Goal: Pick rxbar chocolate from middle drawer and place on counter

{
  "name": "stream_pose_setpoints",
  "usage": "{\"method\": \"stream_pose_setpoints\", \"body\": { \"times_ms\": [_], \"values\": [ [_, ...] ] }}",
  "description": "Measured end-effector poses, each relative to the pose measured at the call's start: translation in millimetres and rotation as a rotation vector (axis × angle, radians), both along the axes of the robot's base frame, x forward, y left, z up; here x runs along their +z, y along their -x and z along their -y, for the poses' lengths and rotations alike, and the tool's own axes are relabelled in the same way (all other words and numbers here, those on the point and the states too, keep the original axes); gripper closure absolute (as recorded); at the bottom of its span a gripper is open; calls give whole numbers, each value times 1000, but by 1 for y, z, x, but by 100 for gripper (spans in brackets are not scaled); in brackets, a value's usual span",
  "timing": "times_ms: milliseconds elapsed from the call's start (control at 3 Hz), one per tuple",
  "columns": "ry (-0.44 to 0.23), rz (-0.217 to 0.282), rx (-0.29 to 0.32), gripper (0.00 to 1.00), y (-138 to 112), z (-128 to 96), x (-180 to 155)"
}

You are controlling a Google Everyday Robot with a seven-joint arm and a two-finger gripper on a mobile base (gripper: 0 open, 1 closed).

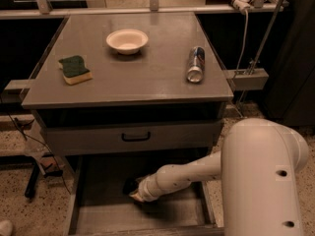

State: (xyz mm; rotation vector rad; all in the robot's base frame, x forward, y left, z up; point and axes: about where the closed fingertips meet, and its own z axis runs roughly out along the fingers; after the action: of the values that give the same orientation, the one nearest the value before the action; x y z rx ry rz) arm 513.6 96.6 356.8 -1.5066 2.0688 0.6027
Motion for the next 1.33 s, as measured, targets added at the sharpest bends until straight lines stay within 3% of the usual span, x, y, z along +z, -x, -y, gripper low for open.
{"method": "stream_pose_setpoints", "body": {
  "times_ms": [333,1333],
  "values": [
    [0,0,0,100,0,0,1],
    [-59,34,-162,100,-7,31,100]
  ]
}}
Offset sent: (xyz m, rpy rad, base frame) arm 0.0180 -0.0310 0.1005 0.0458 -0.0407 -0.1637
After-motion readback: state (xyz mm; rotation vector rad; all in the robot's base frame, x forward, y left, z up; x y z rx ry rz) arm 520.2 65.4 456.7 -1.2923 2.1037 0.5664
